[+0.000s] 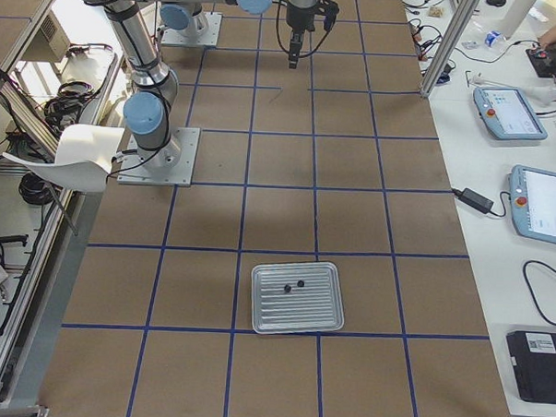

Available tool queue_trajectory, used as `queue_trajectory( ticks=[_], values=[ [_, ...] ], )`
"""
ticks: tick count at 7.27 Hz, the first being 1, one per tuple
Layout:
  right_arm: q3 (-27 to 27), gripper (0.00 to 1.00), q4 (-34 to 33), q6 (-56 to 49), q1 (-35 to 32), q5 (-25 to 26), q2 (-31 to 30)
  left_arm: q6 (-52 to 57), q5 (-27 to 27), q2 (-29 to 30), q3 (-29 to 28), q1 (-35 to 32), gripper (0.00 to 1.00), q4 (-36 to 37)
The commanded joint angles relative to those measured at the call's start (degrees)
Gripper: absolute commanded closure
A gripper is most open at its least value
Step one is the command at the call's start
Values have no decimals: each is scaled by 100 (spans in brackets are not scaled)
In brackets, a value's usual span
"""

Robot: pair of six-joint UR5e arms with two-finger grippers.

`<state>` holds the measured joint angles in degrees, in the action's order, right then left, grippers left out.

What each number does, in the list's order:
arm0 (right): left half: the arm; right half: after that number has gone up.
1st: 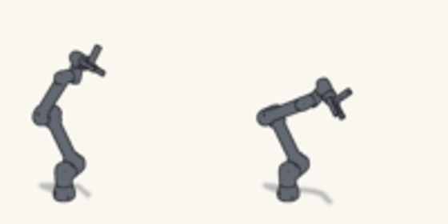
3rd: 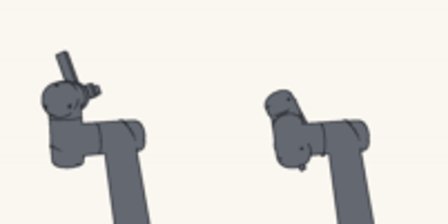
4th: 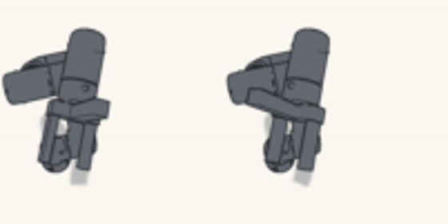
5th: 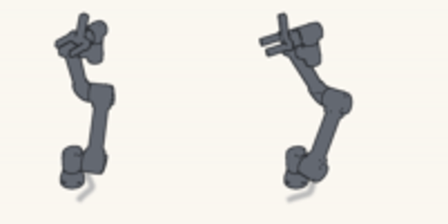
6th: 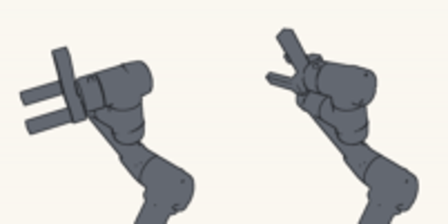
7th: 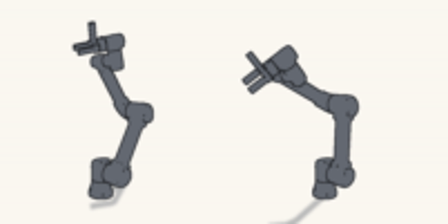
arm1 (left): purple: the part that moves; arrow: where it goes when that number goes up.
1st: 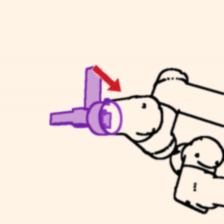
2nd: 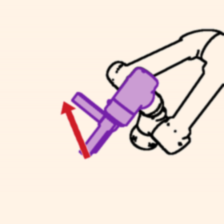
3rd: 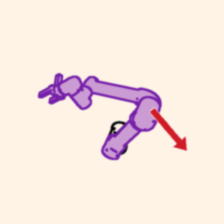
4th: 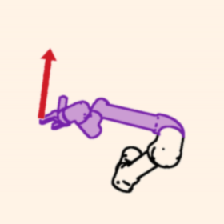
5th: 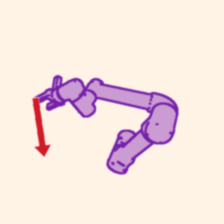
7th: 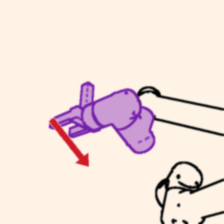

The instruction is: Place bearing gear from tray to pile

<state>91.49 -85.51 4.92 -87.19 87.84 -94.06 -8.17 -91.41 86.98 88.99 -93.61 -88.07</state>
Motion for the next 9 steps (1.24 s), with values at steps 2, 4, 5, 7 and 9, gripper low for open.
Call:
queue_trajectory(
  ticks=[2, 4, 5, 7, 9],
  values=[
    [10, 0, -1, -17, 0, 40, 1, 0, 0, -6, 5, 0, 0, 0],
    [10, 0, 51, 61, 0, 40, 10, 0, 0, -6, 13, -8, 0, 0],
    [1, 0, 95, 62, 0, 49, 2, 0, 0, -6, 14, -9, 0, 0],
    [1, 0, 95, 18, 0, 23, 2, 0, 0, -6, 14, -9, 0, 0],
    [1, 0, 104, 53, 0, 14, 10, 0, 0, -6, 14, 0, 0, 0]
  ],
)
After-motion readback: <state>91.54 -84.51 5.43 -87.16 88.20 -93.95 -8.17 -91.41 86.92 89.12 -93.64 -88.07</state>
